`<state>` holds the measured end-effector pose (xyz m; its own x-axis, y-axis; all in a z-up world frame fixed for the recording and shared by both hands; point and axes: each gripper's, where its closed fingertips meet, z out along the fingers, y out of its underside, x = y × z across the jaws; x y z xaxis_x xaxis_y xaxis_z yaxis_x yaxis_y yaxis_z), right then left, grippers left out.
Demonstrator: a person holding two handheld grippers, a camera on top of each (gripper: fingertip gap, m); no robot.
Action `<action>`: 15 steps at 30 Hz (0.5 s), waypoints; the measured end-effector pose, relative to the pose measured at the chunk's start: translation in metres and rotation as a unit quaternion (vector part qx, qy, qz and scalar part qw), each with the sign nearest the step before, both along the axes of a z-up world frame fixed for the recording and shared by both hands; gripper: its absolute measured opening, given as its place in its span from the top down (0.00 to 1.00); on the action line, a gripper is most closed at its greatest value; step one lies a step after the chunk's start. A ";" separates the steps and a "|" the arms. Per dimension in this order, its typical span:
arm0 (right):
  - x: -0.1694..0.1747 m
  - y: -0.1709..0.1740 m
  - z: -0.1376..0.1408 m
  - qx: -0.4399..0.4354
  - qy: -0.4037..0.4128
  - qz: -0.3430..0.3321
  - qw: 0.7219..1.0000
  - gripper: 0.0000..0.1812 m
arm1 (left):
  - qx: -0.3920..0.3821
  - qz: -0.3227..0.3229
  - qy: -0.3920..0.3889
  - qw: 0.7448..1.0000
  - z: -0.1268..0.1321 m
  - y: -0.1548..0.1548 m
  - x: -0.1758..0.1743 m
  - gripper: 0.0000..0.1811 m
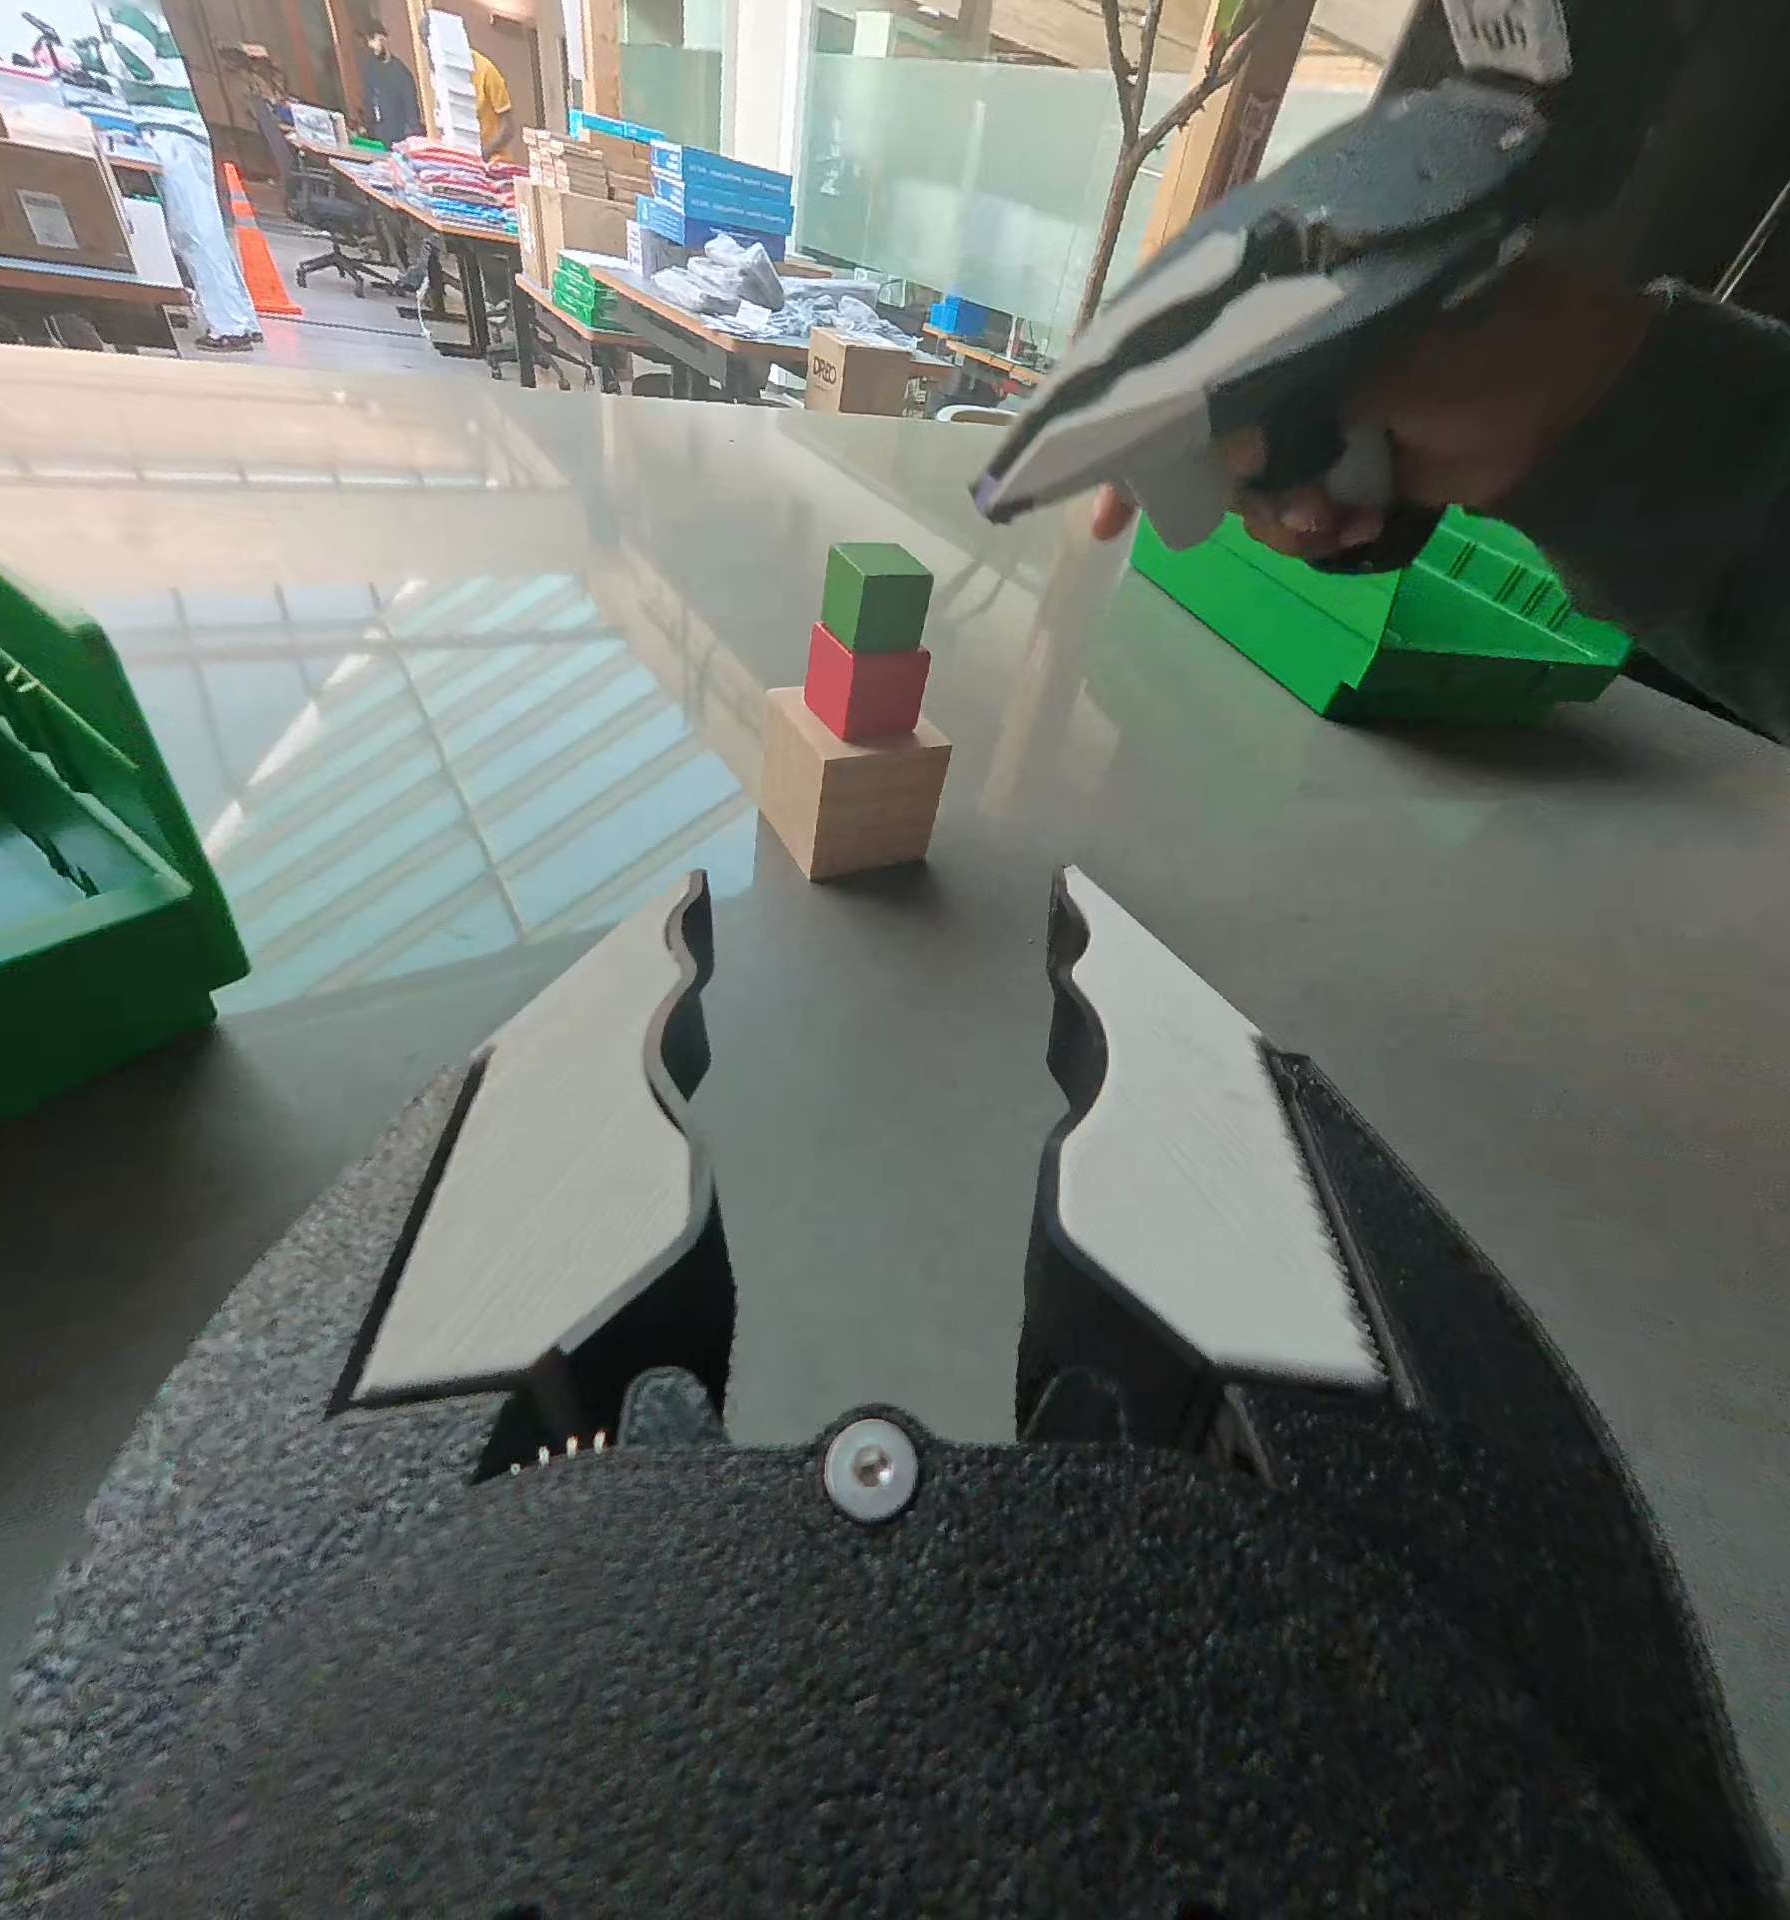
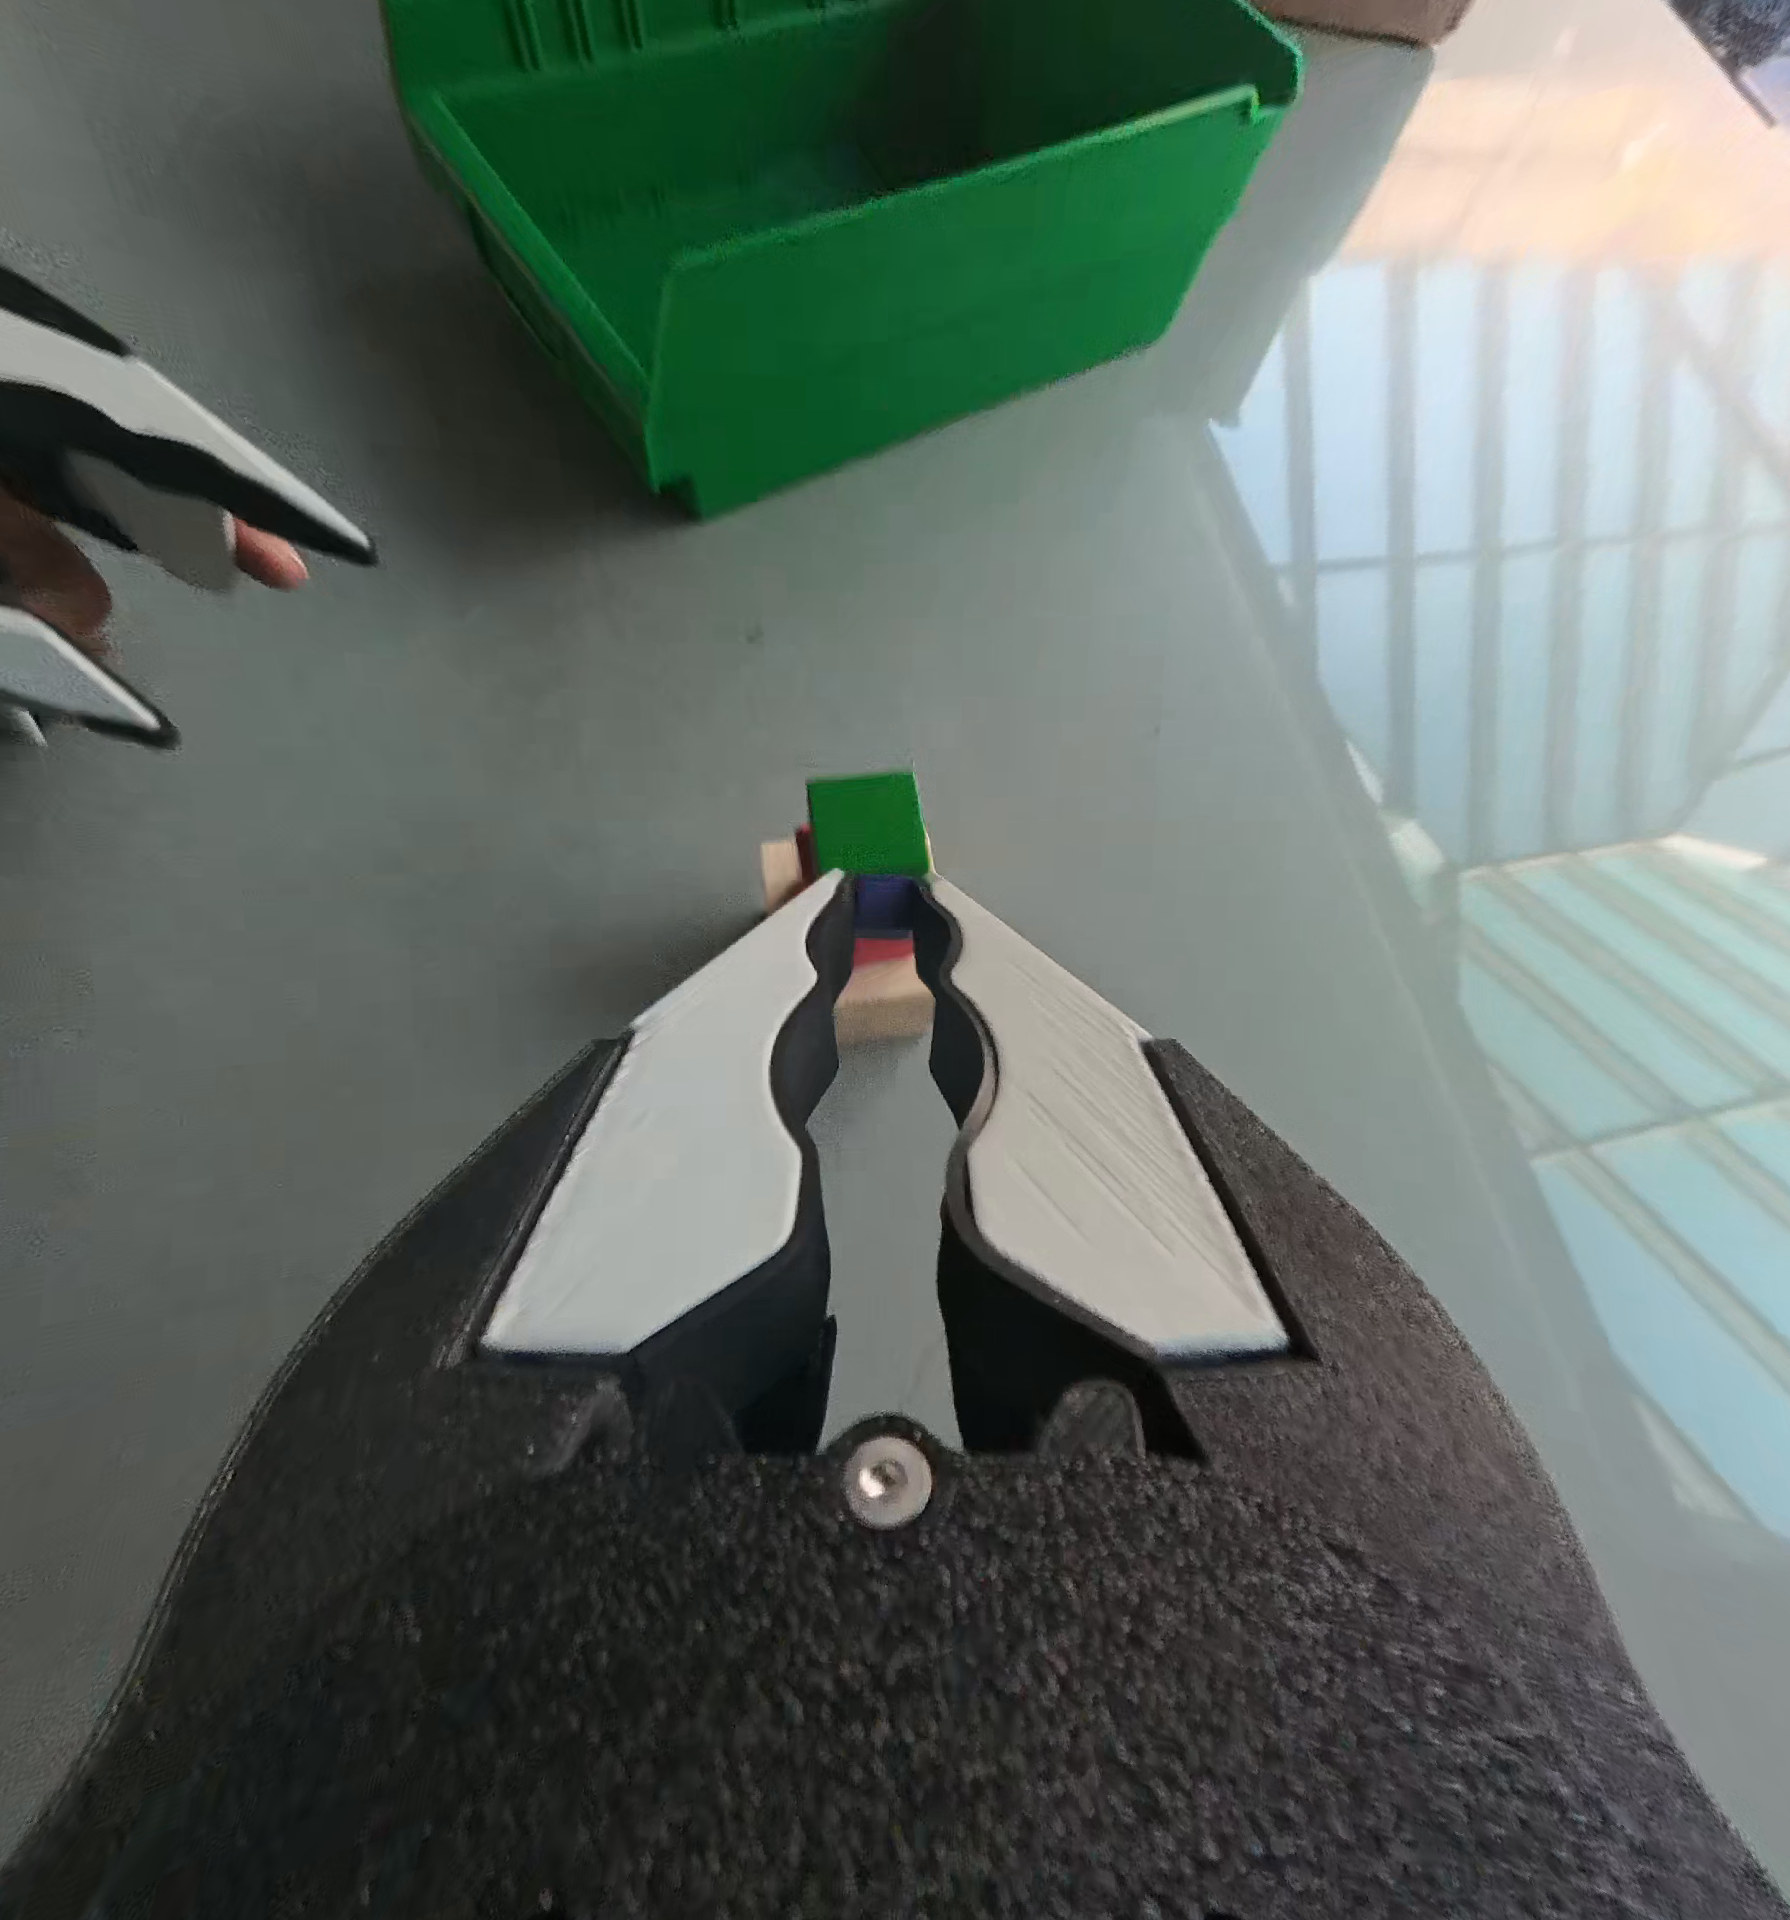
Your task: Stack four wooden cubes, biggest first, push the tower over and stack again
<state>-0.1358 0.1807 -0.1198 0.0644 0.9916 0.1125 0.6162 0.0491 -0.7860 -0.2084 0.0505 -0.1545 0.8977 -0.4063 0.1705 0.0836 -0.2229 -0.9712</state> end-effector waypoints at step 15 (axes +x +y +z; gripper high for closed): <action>-0.030 0.003 -0.017 -0.029 -0.013 0.012 0.999 0.94 | -0.004 0.014 0.030 0.999 -0.004 -0.008 -0.014 0.64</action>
